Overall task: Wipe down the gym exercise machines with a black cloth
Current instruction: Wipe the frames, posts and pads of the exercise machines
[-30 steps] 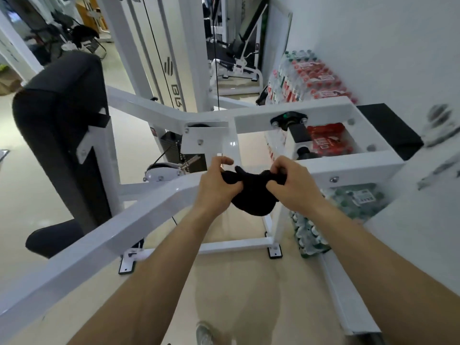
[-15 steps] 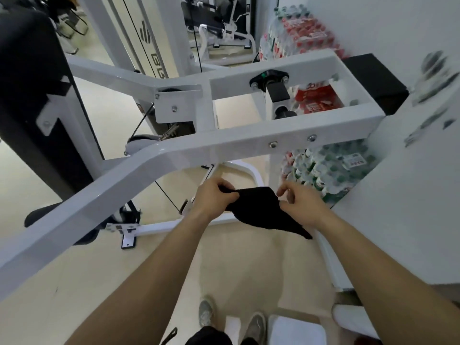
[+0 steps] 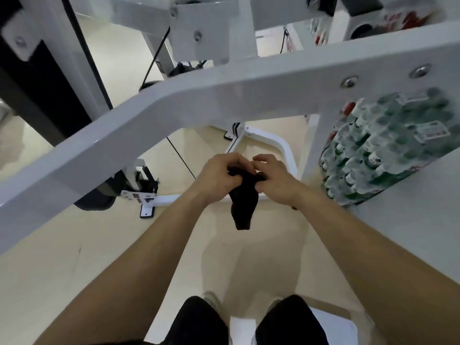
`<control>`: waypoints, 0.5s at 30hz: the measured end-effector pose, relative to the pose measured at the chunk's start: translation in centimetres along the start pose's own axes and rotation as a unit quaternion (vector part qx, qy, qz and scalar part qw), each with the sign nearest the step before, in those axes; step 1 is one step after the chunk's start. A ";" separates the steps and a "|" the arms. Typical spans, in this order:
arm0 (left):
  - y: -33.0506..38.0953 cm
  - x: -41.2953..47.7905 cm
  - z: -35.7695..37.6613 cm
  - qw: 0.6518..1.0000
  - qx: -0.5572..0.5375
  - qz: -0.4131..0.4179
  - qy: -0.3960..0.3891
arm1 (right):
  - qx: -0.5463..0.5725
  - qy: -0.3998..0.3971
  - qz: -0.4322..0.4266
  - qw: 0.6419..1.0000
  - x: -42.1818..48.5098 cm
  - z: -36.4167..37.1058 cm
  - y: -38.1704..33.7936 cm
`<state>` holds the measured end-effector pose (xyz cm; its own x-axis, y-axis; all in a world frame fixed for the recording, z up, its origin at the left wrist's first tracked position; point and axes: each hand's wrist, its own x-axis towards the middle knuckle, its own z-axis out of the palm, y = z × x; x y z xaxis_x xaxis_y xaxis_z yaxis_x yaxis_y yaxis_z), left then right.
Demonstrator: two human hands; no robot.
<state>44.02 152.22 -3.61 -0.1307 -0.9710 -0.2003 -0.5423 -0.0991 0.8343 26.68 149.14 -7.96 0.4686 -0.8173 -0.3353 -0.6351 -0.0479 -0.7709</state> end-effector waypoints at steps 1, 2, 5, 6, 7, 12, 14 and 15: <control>-1.4 0.3 -0.2 1.000 -0.007 0.007 0.007 | 0.015 -0.010 0.000 1.000 1.2 0.9 0.4; -2.8 0.8 -0.3 1.000 -0.009 0.015 0.019 | 0.033 -0.011 -0.005 0.999 2.6 1.6 0.9; -7.3 2.7 -0.3 0.997 0.013 0.033 0.062 | 0.071 0.043 -0.044 0.996 6.1 3.6 2.9; -8.8 3.5 -0.2 0.996 0.025 0.038 0.076 | 0.078 0.063 -0.055 0.993 7.3 4.1 3.5; -10.2 4.3 -0.2 0.994 0.036 0.043 0.089 | 0.081 0.078 -0.063 0.992 8.5 4.6 4.1; -17.0 8.4 0.3 0.982 0.112 0.073 0.134 | 0.045 0.122 -0.125 0.984 14.2 6.9 7.7; -19.6 10.0 0.4 0.977 0.142 0.084 0.132 | 0.007 0.142 -0.142 0.980 16.1 7.6 9.4; -20.8 10.6 0.5 0.976 0.154 0.089 0.124 | -0.013 0.152 -0.143 0.978 16.9 8.0 10.1</control>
<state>53.50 144.04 -23.30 -0.0612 -0.9935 0.0957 -0.7579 0.1086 0.6432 33.02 139.45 -25.75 0.4270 -0.9014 0.0723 -0.5220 -0.3110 -0.7942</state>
